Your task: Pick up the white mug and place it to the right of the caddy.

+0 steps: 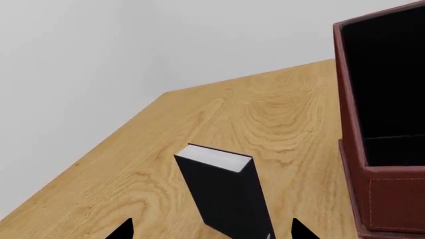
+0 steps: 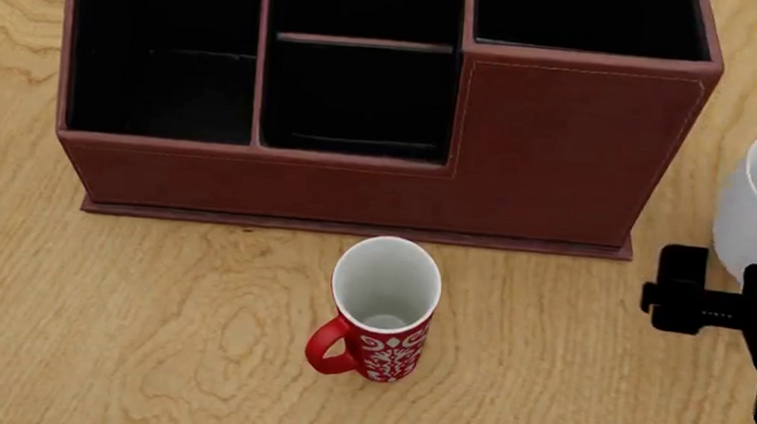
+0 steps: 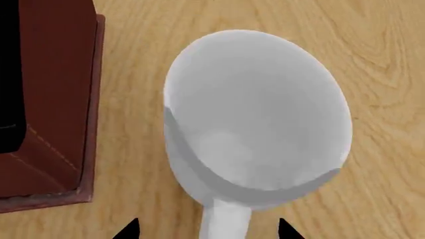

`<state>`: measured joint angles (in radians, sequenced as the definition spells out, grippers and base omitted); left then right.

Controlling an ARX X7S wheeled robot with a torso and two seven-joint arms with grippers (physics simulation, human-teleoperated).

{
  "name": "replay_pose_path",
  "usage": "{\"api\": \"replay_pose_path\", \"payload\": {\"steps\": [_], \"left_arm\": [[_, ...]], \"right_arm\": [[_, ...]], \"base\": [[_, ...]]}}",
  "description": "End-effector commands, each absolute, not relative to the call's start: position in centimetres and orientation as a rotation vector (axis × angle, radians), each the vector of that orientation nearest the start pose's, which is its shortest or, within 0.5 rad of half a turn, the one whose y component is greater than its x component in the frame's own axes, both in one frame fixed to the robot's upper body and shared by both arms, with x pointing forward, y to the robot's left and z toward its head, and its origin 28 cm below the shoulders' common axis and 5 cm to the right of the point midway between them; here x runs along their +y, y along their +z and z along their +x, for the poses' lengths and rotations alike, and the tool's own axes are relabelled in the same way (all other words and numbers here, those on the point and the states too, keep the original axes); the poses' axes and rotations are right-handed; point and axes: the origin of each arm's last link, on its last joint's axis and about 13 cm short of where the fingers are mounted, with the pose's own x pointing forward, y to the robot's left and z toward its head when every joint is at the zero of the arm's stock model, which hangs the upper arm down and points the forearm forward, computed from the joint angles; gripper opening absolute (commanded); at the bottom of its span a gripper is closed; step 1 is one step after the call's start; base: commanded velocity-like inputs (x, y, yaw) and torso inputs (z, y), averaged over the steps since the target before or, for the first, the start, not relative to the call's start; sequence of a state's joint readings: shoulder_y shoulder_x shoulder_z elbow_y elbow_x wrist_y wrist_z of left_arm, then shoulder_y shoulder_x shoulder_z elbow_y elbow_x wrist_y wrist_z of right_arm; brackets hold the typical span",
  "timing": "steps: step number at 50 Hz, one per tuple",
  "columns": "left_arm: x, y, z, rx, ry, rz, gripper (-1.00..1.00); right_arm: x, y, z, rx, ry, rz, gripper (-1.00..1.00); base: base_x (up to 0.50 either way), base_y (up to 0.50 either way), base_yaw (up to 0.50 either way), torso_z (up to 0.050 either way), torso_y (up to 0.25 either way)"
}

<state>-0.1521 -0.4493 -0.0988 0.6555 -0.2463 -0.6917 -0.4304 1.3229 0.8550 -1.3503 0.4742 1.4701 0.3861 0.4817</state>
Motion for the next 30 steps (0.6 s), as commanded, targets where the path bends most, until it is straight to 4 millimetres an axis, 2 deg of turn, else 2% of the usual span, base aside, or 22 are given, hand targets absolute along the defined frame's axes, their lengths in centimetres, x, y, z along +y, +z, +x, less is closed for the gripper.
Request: {"api": "replay_pose_path", "payload": {"steps": [1, 22, 30], "left_arm": [[28.6, 15.3, 21.0, -0.17, 0.399, 0.224, 1.0], [28.8, 15.1, 20.3, -0.174, 0.396, 0.202, 1.0], [28.8, 15.1, 20.2, -0.176, 0.396, 0.192, 1.0]], "right_arm": [[-23.9, 19.7, 33.0, 0.406, -0.256, -0.131, 1.0], [-22.1, 24.9, 28.3, 0.246, -0.256, -0.236, 1.0], [-20.7, 27.3, 26.5, 0.175, -0.226, -0.281, 1.0]], "base": [[0.0, 0.0, 0.0, 0.0, 0.0], [0.0, 0.0, 0.0, 0.0, 0.0], [0.0, 0.0, 0.0, 0.0, 0.0]]}}
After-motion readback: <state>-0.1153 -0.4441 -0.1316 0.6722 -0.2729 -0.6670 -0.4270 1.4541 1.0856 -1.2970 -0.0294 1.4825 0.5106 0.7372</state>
